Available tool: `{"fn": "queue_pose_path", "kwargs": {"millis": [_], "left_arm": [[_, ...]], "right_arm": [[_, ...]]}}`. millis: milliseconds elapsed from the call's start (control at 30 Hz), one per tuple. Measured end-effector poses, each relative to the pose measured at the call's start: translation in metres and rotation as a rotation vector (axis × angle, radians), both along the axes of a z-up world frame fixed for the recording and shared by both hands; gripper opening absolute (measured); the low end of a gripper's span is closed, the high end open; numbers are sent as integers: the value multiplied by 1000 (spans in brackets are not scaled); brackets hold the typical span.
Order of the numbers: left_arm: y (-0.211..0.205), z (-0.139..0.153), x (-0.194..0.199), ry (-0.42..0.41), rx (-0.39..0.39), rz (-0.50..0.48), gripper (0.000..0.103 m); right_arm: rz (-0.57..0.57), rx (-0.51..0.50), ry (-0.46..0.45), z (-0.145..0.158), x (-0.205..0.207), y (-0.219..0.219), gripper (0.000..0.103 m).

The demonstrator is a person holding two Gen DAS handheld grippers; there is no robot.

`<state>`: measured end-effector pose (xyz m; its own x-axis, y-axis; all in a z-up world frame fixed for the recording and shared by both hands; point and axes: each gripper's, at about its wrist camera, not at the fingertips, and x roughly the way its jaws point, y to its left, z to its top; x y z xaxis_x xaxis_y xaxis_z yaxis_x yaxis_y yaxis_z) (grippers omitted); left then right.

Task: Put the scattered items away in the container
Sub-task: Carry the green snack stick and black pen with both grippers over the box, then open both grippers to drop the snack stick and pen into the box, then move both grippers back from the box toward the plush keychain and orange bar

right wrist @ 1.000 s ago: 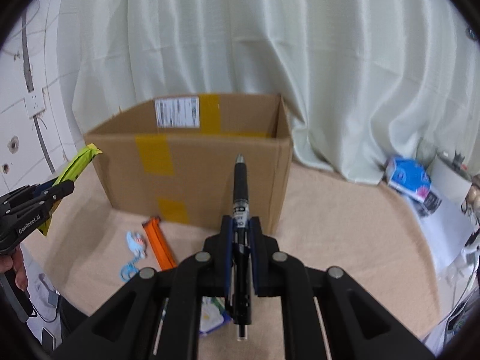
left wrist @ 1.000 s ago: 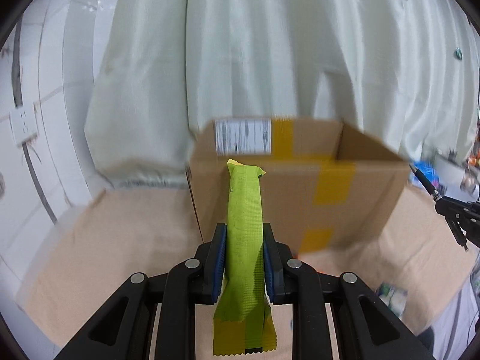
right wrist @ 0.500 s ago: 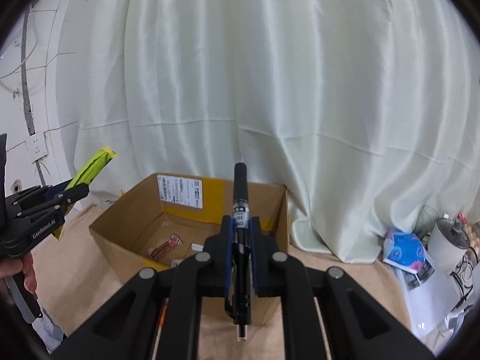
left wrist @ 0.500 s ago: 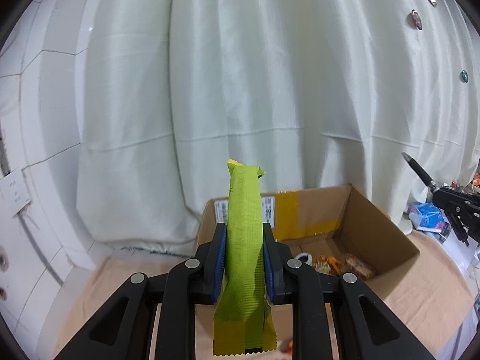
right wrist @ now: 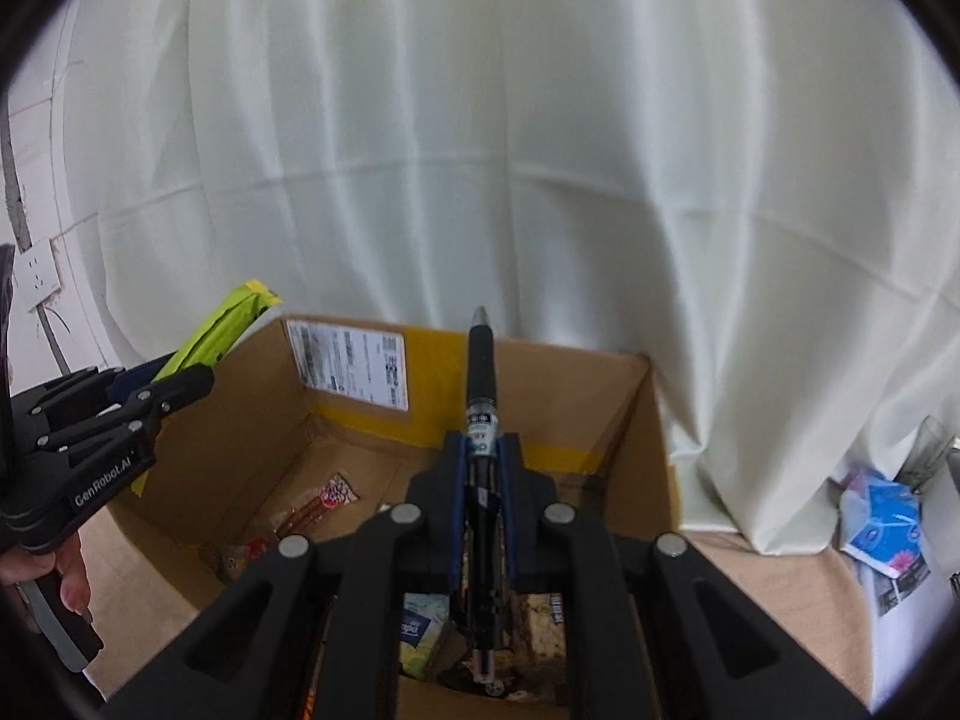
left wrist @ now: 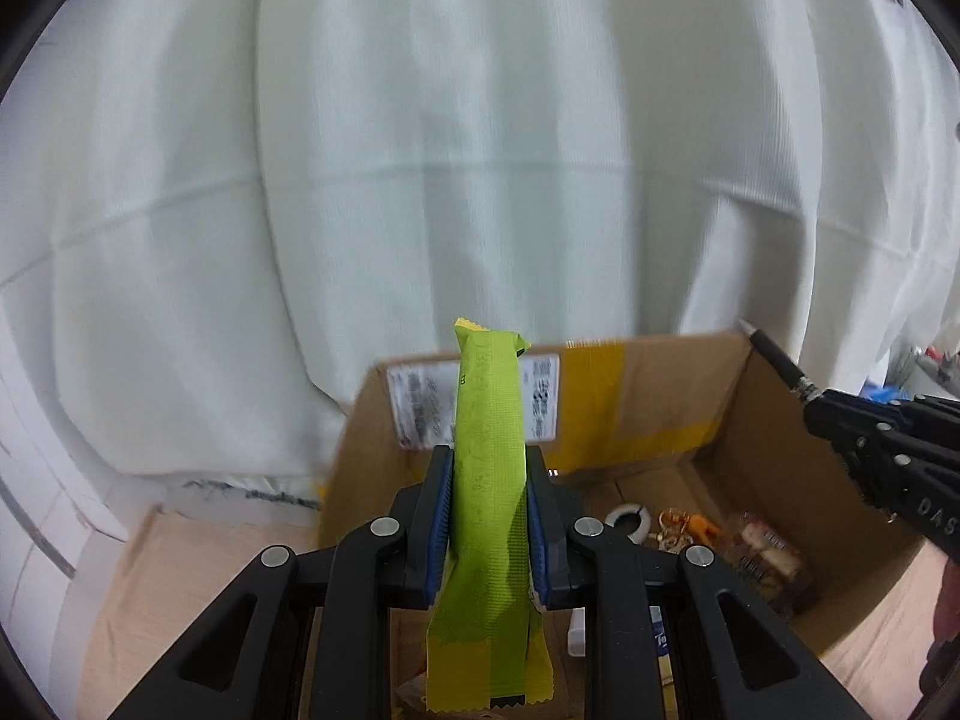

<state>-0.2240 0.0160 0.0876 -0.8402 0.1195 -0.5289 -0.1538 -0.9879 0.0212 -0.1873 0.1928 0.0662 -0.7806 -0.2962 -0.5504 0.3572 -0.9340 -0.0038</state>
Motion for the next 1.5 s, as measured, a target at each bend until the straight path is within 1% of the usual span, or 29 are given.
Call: {"fn": "queue_pose_path", "kwargs": {"millis": [167,300,400,700,767,867,900,933,967,1000,1033,1067,1100,1167,1200,1267,1367,1500], "left_arm": [[6,-20,-6,-31,-4,-18,23],[7,-29,-9,-44,4,-21,23],[5,-29,-8,-41,14,-24,23],[9,-29,-6,-48,0,-38,23],[7,-28,-6,-42,18,-31,23],[7,-28,-7,-56,26,-31,24],[7,-28,-7,-58,24,-32,24],[8,-29,-8,-66,16,-35,24],[10,-29,-9,-74,10,-38,25],[10,-29,-9,-77,11,-40,26],[10,-29,-9,-77,14,-36,31],[9,-29,-9,-80,20,-32,38],[8,-28,-8,-82,32,-37,42],[7,-26,-6,-78,52,-43,55],[7,-26,-5,-80,54,-45,59],[8,-24,-4,-75,50,-46,69],[10,-23,-3,-76,40,-47,74],[11,-23,-3,-83,32,-47,76]], "right_arm": [[14,6,-48,-24,-8,-5,13],[19,3,-66,-31,-9,-7,13],[21,2,-71,-33,-9,-8,13],[23,-5,-92,-41,-16,-1,13],[27,-7,-95,-41,-17,0,14],[12,8,-86,-41,-16,1,25],[13,3,-85,-40,-16,2,34],[13,-9,-82,-39,-15,4,46],[9,-19,-77,-38,-15,5,52],[2,-26,-69,-36,-14,7,64],[-8,-31,-59,-34,-13,8,75],[-17,-29,-57,-33,-14,9,80],[-22,-26,-61,-33,-14,9,83],[-15,-21,-64,-34,-14,9,85],[-15,-12,-65,-36,-14,8,86],[-16,1,-57,-37,-13,6,86],[-21,-9,-59,-36,-11,10,89],[-25,-5,-61,-35,-11,10,92]]}}
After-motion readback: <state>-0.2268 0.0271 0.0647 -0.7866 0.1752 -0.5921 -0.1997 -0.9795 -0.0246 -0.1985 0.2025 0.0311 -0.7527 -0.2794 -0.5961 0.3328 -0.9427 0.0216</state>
